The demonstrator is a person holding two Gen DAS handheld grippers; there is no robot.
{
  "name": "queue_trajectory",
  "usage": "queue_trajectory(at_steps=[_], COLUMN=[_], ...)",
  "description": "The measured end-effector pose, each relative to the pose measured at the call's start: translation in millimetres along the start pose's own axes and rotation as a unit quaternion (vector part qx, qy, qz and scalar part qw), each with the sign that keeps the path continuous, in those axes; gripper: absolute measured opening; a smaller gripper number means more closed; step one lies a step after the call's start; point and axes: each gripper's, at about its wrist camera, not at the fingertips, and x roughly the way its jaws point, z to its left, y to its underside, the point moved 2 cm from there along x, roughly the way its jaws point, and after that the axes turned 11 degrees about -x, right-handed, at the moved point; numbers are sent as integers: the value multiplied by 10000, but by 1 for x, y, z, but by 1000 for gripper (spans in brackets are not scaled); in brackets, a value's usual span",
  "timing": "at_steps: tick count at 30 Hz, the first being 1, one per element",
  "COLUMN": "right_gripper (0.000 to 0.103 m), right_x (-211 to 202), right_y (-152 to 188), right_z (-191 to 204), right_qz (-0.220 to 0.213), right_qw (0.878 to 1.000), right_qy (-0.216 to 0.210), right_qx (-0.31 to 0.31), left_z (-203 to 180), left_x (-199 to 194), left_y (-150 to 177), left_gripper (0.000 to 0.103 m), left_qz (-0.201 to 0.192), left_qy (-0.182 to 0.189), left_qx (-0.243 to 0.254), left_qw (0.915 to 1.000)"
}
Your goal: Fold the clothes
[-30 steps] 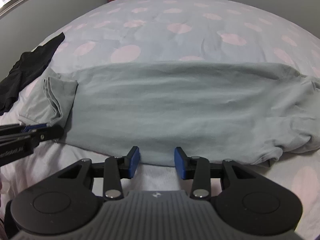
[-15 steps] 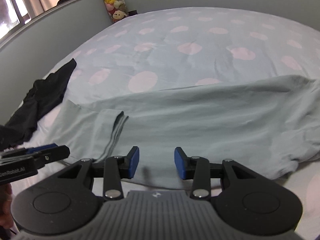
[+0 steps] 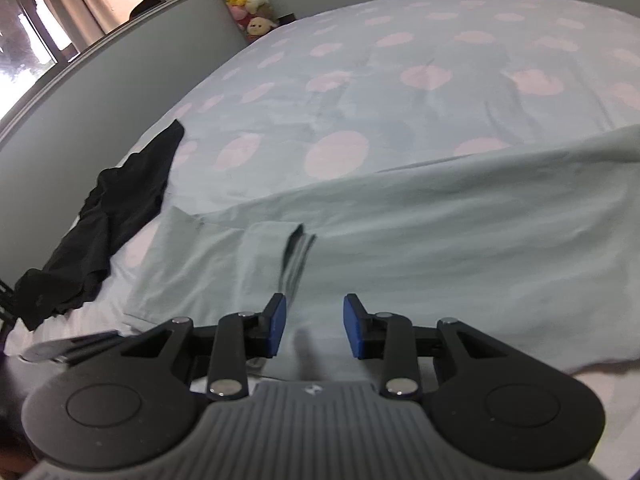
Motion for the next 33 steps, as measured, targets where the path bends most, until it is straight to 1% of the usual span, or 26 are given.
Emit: queue_trajectory(at_steps=[2, 7, 14, 15, 16, 17, 18, 21, 23, 24, 30, 33], right_gripper=[36, 36, 36, 34, 31, 24, 22, 22, 19, 19, 20, 22], right_x=[6, 20, 40, 41, 41, 41, 42, 43, 43, 42, 37, 42], right_y=[0, 2, -1, -2, -2, -2, -2, 0, 2, 3, 7, 5], right_z=[3, 11, 16, 17, 19, 21, 22, 23, 20, 17, 11, 6], right_qz=[64, 245, 346, 337, 333, 328, 339, 374, 382, 379, 418, 433], right_qw=[9999, 9991, 9987, 9987, 9987, 9988, 9987, 9984, 9979, 9974, 9966, 9947], right_qy=[-139, -343, -315, -312, -311, -311, -315, -327, -321, -310, -284, -411], right_qx=[33, 54, 204, 231, 210, 189, 213, 287, 418, 526, 643, 837], left_z=[-2, -2, 0, 1, 1, 1, 1, 1, 2, 2, 5, 6], left_x=[1, 4, 5, 5, 5, 4, 4, 3, 2, 2, 1, 2], left_y=[1, 2, 2, 2, 2, 2, 2, 2, 2, 3, 4, 4], left_gripper=[31, 29, 28, 28, 28, 28, 28, 27, 25, 24, 23, 23], left_qz=[37, 183, 254, 256, 256, 256, 256, 262, 269, 276, 293, 311], left_qy=[-25, -40, 6, 15, 22, 27, 30, 26, 24, 23, 17, 20], left_qx=[122, 196, 160, 153, 149, 146, 144, 139, 119, 103, 94, 70], left_qw=[9999, 9996, 9995, 9996, 9996, 9996, 9996, 9996, 9996, 9996, 9995, 9995])
